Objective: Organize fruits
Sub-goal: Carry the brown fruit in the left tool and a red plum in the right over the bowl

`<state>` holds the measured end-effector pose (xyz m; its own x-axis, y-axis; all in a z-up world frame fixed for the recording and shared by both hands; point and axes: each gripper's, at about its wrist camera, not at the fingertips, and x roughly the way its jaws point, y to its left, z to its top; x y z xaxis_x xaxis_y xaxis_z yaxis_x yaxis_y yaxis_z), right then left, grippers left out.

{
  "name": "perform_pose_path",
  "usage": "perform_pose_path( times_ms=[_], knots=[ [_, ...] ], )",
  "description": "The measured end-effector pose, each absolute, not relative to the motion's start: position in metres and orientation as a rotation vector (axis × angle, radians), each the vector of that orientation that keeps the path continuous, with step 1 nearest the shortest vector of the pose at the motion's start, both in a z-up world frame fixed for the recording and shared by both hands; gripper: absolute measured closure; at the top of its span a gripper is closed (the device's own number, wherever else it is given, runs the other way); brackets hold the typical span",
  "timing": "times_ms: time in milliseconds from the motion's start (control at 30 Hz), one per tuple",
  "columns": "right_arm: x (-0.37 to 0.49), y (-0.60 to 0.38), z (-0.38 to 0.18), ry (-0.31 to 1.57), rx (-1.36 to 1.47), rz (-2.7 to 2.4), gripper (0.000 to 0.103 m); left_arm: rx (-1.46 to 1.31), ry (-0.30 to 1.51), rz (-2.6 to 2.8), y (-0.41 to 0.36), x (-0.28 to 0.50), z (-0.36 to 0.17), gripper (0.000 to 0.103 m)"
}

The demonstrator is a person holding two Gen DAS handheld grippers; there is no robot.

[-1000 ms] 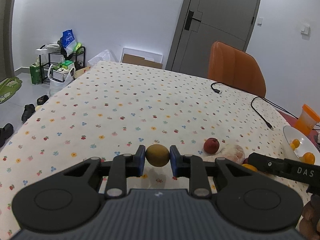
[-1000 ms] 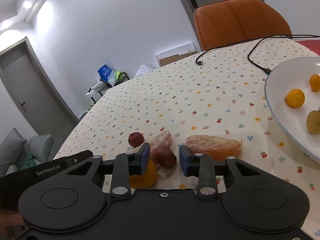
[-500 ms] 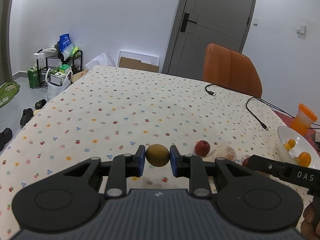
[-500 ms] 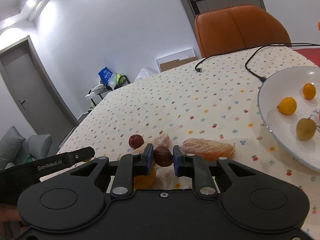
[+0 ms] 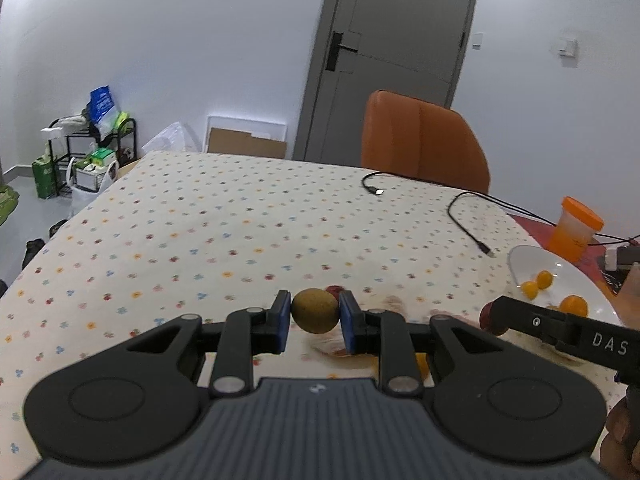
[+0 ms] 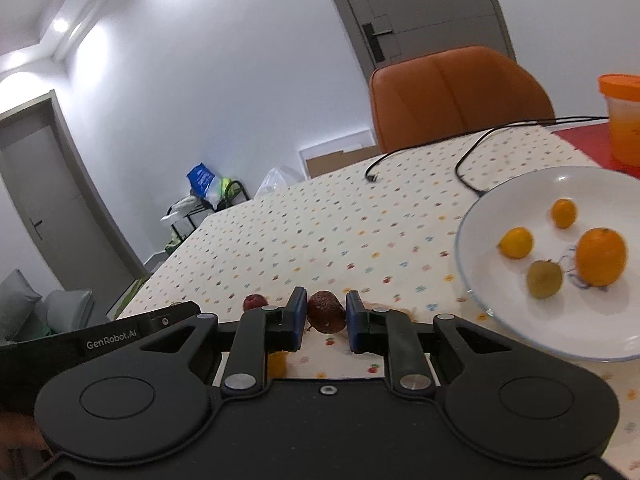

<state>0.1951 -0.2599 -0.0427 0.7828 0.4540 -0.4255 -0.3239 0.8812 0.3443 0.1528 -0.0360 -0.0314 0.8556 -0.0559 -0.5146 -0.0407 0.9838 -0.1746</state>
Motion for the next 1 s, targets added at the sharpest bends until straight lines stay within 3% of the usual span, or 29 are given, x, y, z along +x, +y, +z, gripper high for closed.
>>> perform_pose_path(
  times_ms=[1000],
  knots=[
    [0.164, -0.37, -0.043, 0.427, 0.369, 0.232, 0.084, -0.074, 0.506, -0.178, -0.137, 0.149, -0.015, 0.078]
  ],
)
